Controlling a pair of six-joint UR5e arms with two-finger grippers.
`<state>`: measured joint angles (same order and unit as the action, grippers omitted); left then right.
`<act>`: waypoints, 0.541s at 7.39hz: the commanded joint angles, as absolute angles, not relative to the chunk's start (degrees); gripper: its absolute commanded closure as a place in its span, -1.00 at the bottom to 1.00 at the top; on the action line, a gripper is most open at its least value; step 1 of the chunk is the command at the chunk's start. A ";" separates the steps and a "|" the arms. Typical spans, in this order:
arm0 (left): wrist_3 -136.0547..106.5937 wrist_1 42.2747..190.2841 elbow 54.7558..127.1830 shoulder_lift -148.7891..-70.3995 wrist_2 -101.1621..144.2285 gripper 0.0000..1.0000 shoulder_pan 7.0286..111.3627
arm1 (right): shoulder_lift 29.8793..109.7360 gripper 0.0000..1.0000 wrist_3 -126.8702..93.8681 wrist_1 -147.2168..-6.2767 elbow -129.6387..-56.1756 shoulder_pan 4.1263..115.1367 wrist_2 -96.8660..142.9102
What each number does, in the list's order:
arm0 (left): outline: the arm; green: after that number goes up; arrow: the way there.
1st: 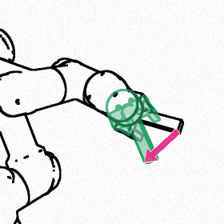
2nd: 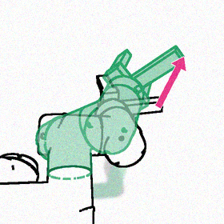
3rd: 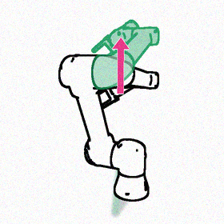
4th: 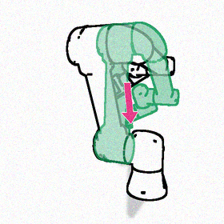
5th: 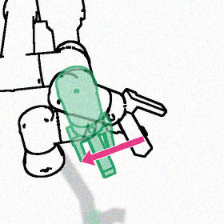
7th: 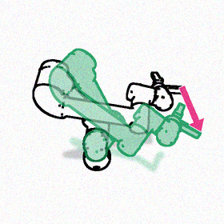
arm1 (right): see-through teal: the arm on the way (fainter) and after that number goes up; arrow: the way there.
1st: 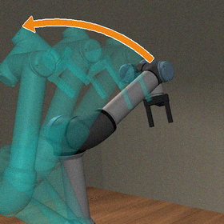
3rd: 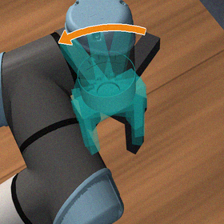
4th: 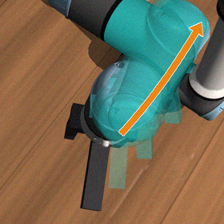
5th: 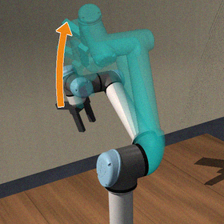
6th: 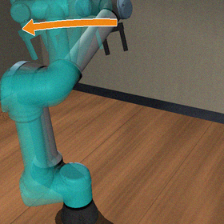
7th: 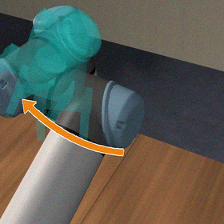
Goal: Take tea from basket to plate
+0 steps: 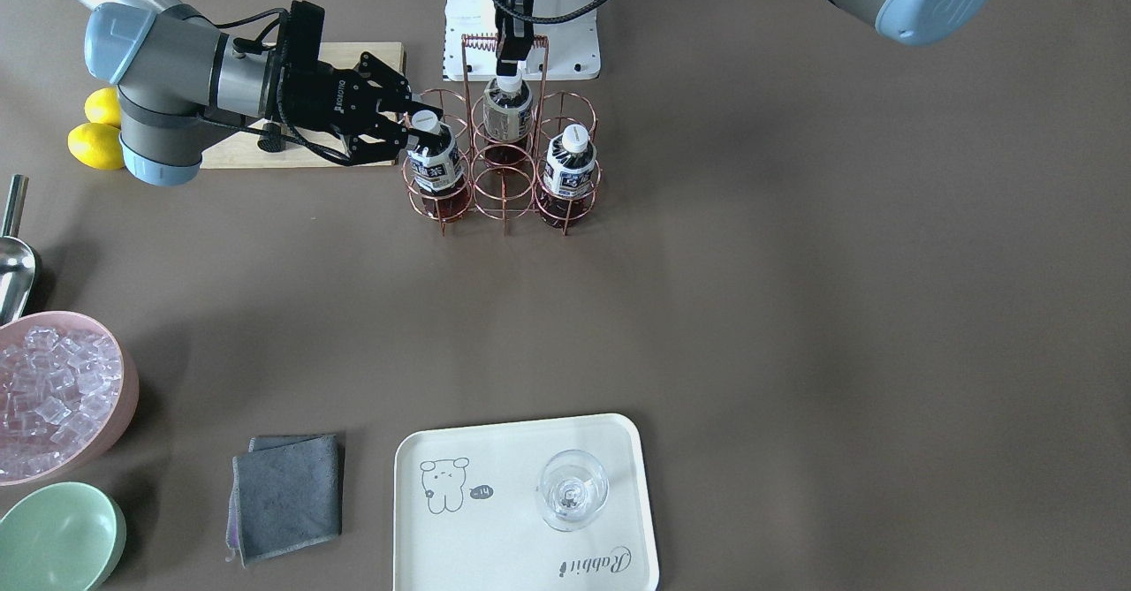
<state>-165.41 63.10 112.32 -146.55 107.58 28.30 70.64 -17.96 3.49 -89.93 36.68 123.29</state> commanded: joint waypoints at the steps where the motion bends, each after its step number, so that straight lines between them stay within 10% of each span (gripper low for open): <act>1: -165.41 63.11 112.32 -146.51 107.58 1.00 28.30 | 70.40 1.00 -18.81 2.82 -92.97 38.49 123.40; 4: -165.41 63.11 112.32 -146.51 107.58 1.00 28.30 | 68.56 1.00 -23.72 -2.61 -98.85 44.10 124.80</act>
